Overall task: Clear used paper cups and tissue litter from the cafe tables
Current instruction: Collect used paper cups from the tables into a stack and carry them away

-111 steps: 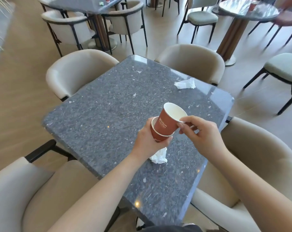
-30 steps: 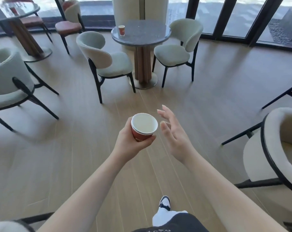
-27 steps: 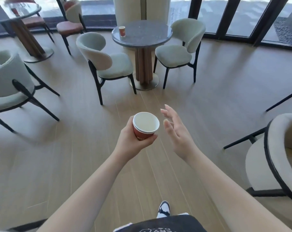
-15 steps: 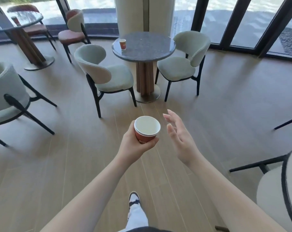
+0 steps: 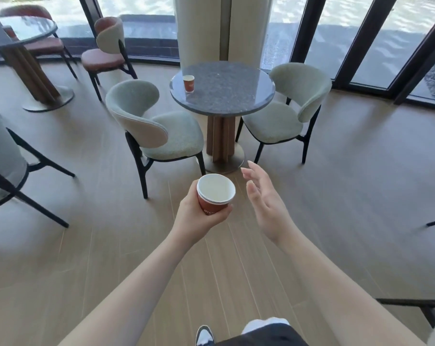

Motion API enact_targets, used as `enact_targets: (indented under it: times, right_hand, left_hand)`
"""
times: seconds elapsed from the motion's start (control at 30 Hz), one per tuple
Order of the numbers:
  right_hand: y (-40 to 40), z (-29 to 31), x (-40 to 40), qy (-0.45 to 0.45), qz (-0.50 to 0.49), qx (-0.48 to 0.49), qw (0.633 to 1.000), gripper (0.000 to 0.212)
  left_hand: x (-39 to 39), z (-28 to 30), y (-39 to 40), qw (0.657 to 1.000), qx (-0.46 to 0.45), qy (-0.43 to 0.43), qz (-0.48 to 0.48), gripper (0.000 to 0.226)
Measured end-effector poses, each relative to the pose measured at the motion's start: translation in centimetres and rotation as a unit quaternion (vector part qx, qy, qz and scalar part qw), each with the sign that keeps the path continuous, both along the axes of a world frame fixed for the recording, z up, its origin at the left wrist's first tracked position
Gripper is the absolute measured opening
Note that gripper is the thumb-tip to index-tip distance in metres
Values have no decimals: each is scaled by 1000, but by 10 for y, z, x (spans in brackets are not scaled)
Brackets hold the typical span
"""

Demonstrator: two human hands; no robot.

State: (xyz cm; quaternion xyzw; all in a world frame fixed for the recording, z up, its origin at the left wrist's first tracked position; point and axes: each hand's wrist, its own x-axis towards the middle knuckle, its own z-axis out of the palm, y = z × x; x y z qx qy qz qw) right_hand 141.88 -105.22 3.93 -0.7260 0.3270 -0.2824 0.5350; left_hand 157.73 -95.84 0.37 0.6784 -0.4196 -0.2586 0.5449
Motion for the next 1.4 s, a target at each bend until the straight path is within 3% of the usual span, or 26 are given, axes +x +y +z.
enact_targets:
  times: [0.27, 0.4, 0.53, 0.8, 0.97, 1.07, 1.4]
  right_hand:
    - [-122, -17, 57, -7, 14, 9, 1000, 62]
    - [-205, -24, 76, -18, 52, 10, 998, 92]
    - [-281, -20, 100, -15, 73, 22, 997, 98]
    - [-379, -24, 171, 0, 92, 32, 995, 80]
    - [-428, -37, 227, 3, 111, 40, 993, 80]
    - [-457, -44, 271, 6, 116, 41, 992, 89]
    - [-539, -40, 422, 22, 96, 46, 994, 88]
  left_hand:
    - [52, -11, -122, 1000, -1, -13, 1, 63]
    - [77, -16, -195, 1000, 18, -23, 7, 63]
    - [106, -8, -257, 998, 30, -33, 38, 60]
    - [165, -4, -345, 996, 24, -7, 87, 62]
    - [224, -15, -392, 991, 22, 40, 126, 67]
    - [266, -23, -419, 991, 20, 34, 129, 66]
    - [407, -23, -503, 993, 26, 34, 113, 64]
